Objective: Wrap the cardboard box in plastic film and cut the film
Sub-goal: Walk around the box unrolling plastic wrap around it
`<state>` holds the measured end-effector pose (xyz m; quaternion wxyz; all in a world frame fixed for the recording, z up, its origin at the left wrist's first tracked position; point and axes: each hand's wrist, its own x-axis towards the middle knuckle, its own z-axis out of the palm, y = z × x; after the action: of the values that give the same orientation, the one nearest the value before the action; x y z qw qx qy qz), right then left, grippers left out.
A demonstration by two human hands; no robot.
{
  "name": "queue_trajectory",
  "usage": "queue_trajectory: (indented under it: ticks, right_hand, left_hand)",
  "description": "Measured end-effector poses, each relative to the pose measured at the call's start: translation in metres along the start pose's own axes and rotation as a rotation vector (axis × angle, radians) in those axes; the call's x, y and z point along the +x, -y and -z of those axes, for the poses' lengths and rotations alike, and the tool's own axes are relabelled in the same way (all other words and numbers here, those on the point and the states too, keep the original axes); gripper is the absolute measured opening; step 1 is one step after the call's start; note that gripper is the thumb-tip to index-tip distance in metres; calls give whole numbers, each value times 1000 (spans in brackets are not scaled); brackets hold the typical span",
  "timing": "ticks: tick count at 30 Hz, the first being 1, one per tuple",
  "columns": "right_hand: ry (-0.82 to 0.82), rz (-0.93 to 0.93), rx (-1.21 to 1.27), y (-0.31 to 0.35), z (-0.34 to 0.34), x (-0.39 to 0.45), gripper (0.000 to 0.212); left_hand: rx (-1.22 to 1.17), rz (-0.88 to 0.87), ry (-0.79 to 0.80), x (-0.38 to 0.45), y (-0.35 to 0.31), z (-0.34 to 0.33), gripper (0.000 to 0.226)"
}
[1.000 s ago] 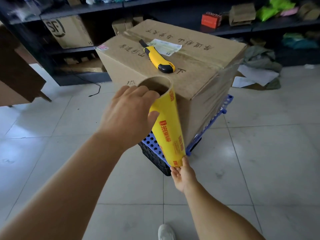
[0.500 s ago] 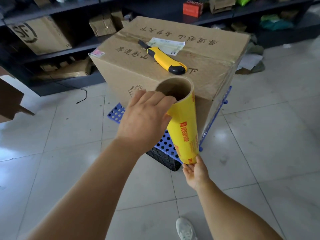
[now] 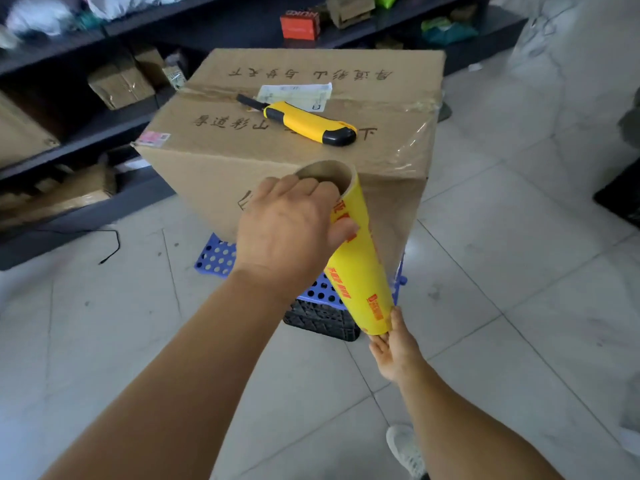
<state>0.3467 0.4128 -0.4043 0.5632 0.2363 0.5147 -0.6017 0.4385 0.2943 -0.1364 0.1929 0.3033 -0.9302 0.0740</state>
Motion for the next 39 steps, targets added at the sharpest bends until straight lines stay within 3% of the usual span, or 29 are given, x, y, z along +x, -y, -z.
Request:
queue_trajectory:
  ticks: [4,8,12,16,22,27,31,34,39]
  right_hand:
    - [7,37,128,-29,-19,-5,57]
    - [-112,57,134,-50,-35,-9,67]
    - [-50,90,248,-74,-38,-16,48]
    - [-199,125,217,-94,-53,-25,52]
    - [-92,125,272,-120,-80,-24,48]
    - [-203,154,295,-130,-105,-14,54]
    - [-109,188,404,-139,-127,1,45]
    - [-168,202,470,-149,-148,15,44]
    - [-238,195,522,-154,-181,28,55]
  left_hand:
    - [-23,-128,0,-5,23,5,23]
    - [-45,-109,-29,-12,39,10,25]
    - [-55,-186,-48,-30,65,11,26]
    - [-87,-180,-7,-31,84,21,22]
    - [-112,-293,-19,-31,118,19,28]
    - [-120,-286,-1,-23,145,14,33]
    - [-163,-395,-31,-22,174,5,24]
    - [-188,-433,-30,-16,192,-6,20]
    - [-334,-470,-38,-10,215,-12,22]
